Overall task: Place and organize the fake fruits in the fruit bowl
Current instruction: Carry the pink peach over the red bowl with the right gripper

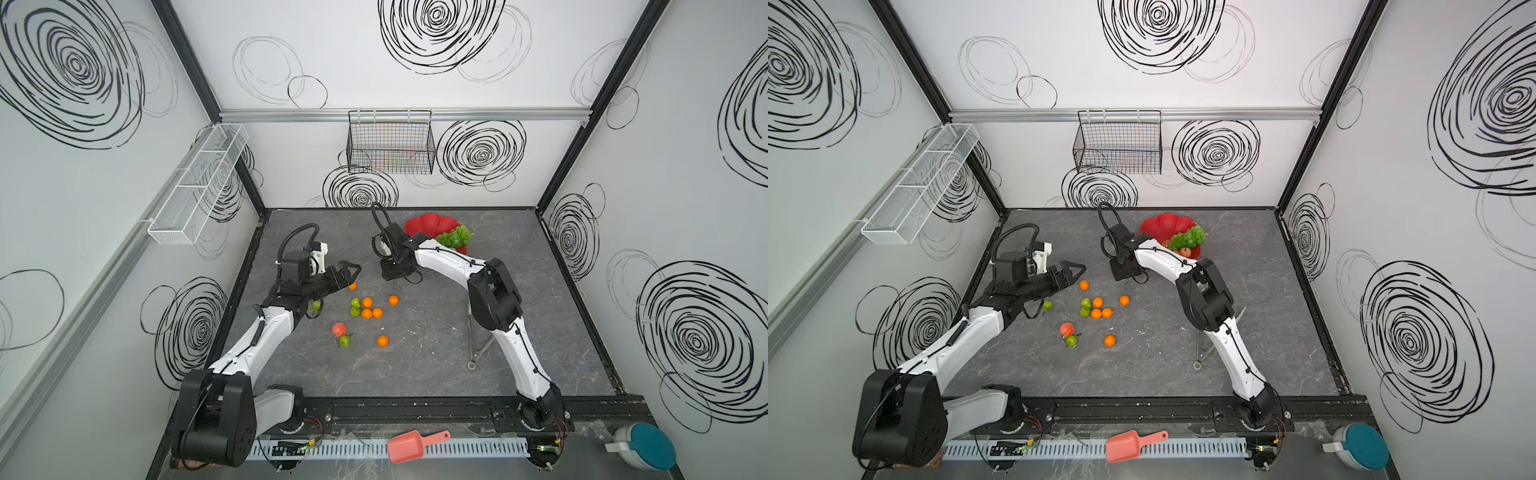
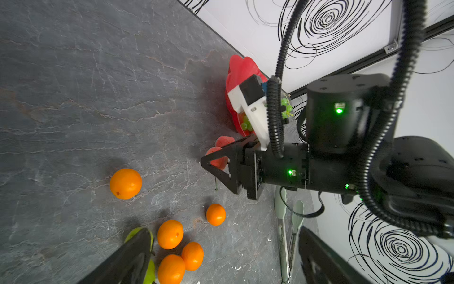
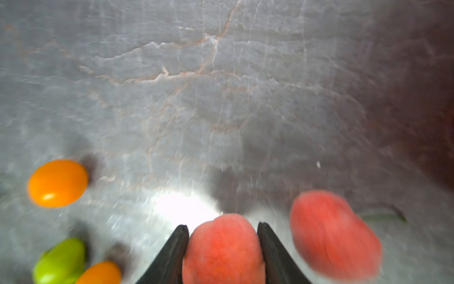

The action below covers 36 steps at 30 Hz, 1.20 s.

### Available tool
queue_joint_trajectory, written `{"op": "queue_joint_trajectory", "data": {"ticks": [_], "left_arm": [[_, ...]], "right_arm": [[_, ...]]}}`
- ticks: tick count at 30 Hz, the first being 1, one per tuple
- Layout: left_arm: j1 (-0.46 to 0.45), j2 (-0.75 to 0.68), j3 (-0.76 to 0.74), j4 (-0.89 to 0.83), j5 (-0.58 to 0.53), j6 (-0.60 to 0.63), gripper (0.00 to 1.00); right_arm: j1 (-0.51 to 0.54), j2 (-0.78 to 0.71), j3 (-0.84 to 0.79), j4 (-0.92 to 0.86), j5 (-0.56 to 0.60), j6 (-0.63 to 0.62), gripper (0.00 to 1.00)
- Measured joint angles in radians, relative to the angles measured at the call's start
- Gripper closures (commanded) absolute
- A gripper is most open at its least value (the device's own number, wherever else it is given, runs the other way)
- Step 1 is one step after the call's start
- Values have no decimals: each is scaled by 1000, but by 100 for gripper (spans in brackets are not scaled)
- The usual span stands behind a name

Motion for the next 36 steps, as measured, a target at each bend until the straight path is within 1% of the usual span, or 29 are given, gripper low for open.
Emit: {"op": "queue_joint_trajectory", "data": {"ticks": [4, 7, 10, 15, 20, 24, 28, 32, 36], "left_arm": [[-36, -22, 0, 2, -16, 7, 4], [-97, -26, 2, -1, -39, 16, 4], [-165, -26, 20, -14, -64, 24, 4], [-274, 3, 97, -31, -121, 40, 4], [-401, 90, 198, -33, -179, 57, 4], [-484, 181, 278, -35, -207, 69, 4], [-540, 263, 358, -40, -227, 83, 4], [-570, 338, 445, -39, -234, 89, 4], [-572, 417, 541, -40, -246, 88, 4]], "right_arm": [[-8, -146, -131, 53, -31, 14, 54], [-22, -261, -236, 100, -58, 23, 55], [-58, -355, -335, 141, -72, 33, 55], [-164, -470, -489, 184, -91, 40, 55], [-269, -557, -608, 196, -97, 38, 55], [-351, -634, -674, 197, -112, 28, 55], [-430, -689, -713, 198, -127, 11, 55], [-507, -708, -737, 198, -144, -3, 55], [-565, -708, -742, 203, -156, -6, 55]]}}
